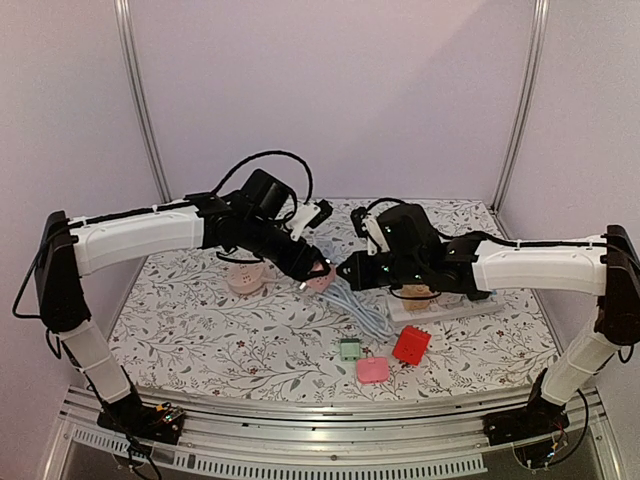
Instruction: Pull the plug off the socket
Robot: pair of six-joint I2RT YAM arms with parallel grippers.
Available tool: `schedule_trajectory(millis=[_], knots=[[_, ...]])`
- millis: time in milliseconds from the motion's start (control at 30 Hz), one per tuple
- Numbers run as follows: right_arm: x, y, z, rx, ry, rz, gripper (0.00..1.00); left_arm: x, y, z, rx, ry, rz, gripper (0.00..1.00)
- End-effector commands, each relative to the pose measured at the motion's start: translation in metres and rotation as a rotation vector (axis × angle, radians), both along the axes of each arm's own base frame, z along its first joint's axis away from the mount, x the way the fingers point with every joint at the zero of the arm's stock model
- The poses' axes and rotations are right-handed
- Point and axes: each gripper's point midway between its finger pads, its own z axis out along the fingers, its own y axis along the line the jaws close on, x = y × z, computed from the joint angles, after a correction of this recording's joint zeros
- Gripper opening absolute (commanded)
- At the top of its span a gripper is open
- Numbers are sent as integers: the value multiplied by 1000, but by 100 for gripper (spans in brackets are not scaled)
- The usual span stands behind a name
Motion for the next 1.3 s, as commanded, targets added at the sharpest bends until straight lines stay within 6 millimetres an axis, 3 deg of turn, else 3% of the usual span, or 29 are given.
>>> schedule_trajectory(millis=[0,300,800,1000,1267], knots=[[58,-61,21,-39,-90,-271,0,-31,27,-29,160,110,-45,24],[31,-45,-23,-78,1,-210,0,-11,34,-25,57,206,32,20],[-5,26,-81,-86,136,-59,0,-3,35,0,-140,283,31,20],[1,32,-81,-83,123,-70,0,-5,33,-2,-158,314,14,20],[27,5,-43,-44,48,-149,0,2,51,-8,-19,211,39,18]])
